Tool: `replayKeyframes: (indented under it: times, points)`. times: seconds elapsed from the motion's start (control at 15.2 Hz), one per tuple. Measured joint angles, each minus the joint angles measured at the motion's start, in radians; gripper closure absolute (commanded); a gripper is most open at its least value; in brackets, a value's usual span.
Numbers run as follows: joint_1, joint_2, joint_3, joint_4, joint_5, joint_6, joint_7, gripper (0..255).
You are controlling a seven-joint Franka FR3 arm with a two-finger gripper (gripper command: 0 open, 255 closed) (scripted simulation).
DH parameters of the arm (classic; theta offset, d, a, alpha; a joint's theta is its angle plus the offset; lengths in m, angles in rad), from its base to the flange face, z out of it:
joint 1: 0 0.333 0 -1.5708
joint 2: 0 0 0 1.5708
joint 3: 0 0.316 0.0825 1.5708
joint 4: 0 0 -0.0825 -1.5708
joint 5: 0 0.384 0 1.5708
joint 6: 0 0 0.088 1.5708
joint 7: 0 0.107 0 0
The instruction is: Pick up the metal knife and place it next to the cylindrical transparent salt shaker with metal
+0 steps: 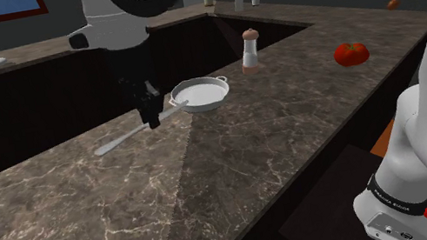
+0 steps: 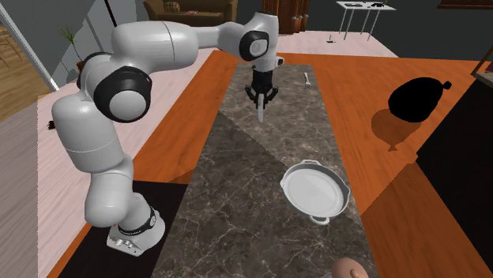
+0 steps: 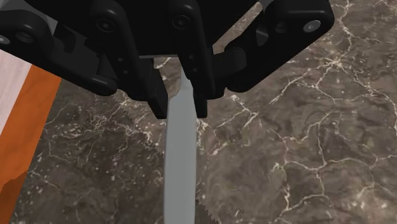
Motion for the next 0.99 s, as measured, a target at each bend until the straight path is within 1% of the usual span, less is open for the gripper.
replayKeyframes:
  times: [0.73,0.99]
  points:
    - [0.010,0.029,0.004,0.185,-0.010,-0.158,0.005,255]
    - [0.020,0.061,0.006,0.283,-0.022,-0.226,0.010,255]
